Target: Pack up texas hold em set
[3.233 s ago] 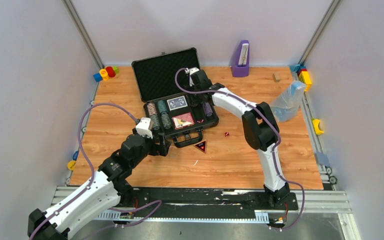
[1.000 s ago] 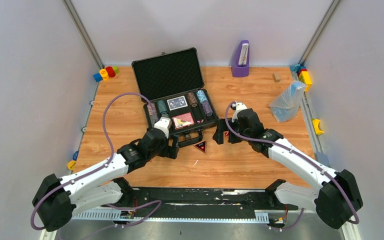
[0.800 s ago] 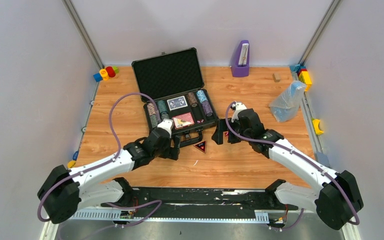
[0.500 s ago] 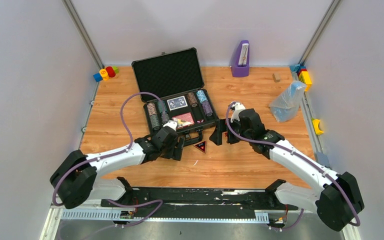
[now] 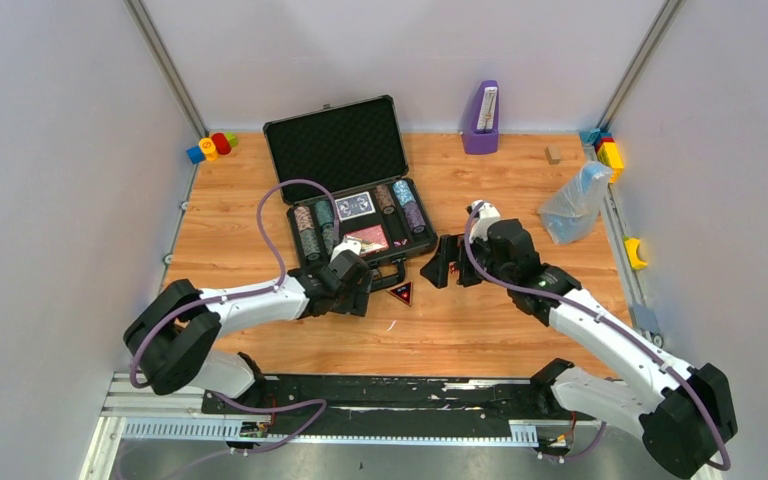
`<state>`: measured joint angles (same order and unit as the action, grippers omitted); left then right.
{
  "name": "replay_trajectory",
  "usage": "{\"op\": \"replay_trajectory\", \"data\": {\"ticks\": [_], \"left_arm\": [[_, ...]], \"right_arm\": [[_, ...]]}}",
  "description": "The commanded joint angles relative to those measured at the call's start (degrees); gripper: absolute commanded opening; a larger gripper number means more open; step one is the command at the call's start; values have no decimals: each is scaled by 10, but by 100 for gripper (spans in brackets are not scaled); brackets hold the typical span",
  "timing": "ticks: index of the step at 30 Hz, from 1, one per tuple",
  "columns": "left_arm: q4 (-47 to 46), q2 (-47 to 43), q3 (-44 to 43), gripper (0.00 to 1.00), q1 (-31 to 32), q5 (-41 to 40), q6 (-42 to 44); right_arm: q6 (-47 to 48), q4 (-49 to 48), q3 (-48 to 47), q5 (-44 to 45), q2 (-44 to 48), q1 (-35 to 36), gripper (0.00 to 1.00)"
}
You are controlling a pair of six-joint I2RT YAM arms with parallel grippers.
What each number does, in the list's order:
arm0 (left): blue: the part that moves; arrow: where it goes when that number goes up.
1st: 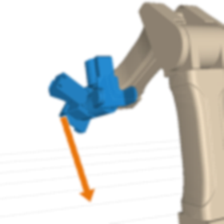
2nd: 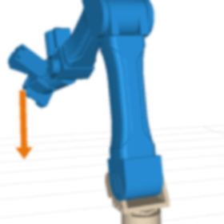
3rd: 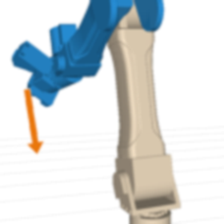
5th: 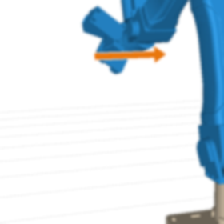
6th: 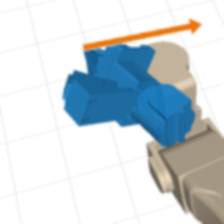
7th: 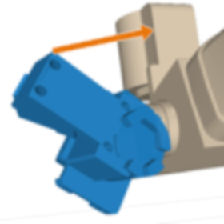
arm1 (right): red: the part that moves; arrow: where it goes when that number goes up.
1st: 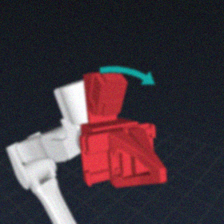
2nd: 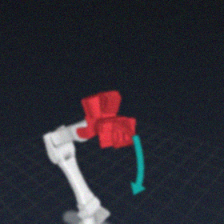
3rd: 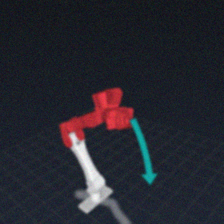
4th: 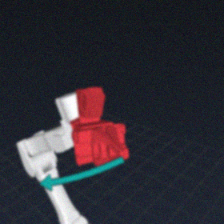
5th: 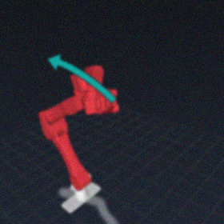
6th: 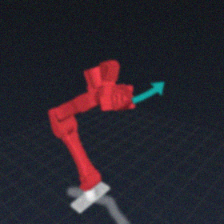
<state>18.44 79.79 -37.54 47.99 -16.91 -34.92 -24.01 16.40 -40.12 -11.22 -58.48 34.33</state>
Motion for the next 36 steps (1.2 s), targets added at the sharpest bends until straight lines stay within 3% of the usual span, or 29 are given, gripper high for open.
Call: {"op": "replay_trajectory", "data": {"ticks": [1,4,7,9,26,31,36], "left_arm": [[-2,26,-18,86,18,-32,-24],[-2,45,-22,77,27,-42,-33],[2,56,-27,57,33,-38,-36],[0,50,-26,51,34,-25,-37],[99,-167,-62,48,34,3,-29],[103,-189,-92,48,27,-39,10],[82,-164,-144,47,-31,-15,65]], "right_arm": [[-29,-22,0,33,24,-1,98],[-28,-22,2,44,24,-1,99],[-27,-20,7,50,24,-1,99],[-27,-21,10,54,26,-1,99],[-41,-24,13,75,38,-1,99],[-44,-27,13,83,39,0,99],[-44,-26,14,91,29,0,99]]}}
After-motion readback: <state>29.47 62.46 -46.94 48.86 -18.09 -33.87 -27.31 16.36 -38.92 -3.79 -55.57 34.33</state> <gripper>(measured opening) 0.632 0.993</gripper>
